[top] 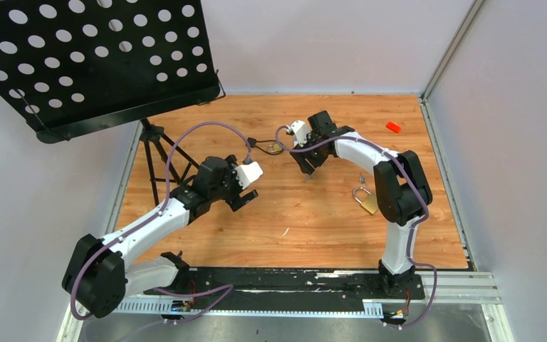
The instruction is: Unlock with the key
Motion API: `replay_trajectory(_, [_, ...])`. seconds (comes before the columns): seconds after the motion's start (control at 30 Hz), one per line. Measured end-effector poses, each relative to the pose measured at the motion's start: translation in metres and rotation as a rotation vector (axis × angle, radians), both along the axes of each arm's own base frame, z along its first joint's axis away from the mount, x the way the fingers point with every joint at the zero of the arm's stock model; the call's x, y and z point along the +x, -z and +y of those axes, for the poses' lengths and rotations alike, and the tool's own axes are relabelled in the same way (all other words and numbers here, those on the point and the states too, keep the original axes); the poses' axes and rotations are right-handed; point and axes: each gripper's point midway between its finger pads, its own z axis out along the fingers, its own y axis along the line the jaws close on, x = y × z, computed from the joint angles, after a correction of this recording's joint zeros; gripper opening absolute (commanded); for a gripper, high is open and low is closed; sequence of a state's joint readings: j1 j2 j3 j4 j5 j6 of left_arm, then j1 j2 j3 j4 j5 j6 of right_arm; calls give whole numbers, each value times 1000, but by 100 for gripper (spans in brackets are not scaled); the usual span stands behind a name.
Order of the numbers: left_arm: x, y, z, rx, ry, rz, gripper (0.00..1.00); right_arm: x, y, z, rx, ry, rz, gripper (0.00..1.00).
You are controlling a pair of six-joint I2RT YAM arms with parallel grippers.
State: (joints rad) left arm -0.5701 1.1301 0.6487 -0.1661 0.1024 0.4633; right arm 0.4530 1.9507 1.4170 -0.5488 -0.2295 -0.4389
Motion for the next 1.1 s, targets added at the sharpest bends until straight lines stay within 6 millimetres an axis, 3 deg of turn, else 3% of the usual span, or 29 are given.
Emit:
replay_trajectory(0.37, [0,0,0,3,6,-3,100,-1,3,-63,-25,127,42,62])
replay_trajectory(0.47, [0,0,0,5,10,-4,100,-6,2,-57,11,111,65,60])
replay_trajectory(0.8, [0,0,0,7,13,-6,100,-19,7,1,75,-11,121,46])
replay_trajectory(1.1, [-1,0,-1,3,19,-4,100,-21,22,1,63,-10,166,40])
